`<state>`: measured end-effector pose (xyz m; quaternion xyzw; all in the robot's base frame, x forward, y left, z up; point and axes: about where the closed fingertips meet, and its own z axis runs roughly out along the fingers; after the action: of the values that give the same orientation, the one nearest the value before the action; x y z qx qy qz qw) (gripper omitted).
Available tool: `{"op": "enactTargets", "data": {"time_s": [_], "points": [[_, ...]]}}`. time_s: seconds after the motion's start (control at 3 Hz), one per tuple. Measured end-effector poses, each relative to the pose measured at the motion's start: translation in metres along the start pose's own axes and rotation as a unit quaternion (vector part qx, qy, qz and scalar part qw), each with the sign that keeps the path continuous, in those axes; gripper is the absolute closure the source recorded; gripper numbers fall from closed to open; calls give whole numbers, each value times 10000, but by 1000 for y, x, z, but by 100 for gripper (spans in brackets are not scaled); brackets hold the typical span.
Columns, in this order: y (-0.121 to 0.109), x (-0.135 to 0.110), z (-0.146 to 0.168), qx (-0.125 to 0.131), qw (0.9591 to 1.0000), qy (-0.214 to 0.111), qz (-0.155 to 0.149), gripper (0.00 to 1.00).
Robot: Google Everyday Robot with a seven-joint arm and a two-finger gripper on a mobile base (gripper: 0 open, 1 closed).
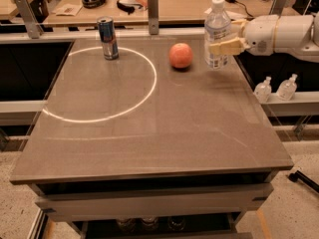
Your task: Move blue plastic bottle near apple
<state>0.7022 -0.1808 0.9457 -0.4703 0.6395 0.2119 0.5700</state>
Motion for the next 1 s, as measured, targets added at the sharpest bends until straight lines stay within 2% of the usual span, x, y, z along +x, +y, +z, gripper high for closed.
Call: {"op": "enactTargets", "data": {"time_s": [0.33,0.67,1.0], "points": [[-4,15,25,-44,9991,-14,414,100],[-5,27,45,2,9962,-82,869,100],[-13,41,56,119,9934,-153,1132,100]]}}
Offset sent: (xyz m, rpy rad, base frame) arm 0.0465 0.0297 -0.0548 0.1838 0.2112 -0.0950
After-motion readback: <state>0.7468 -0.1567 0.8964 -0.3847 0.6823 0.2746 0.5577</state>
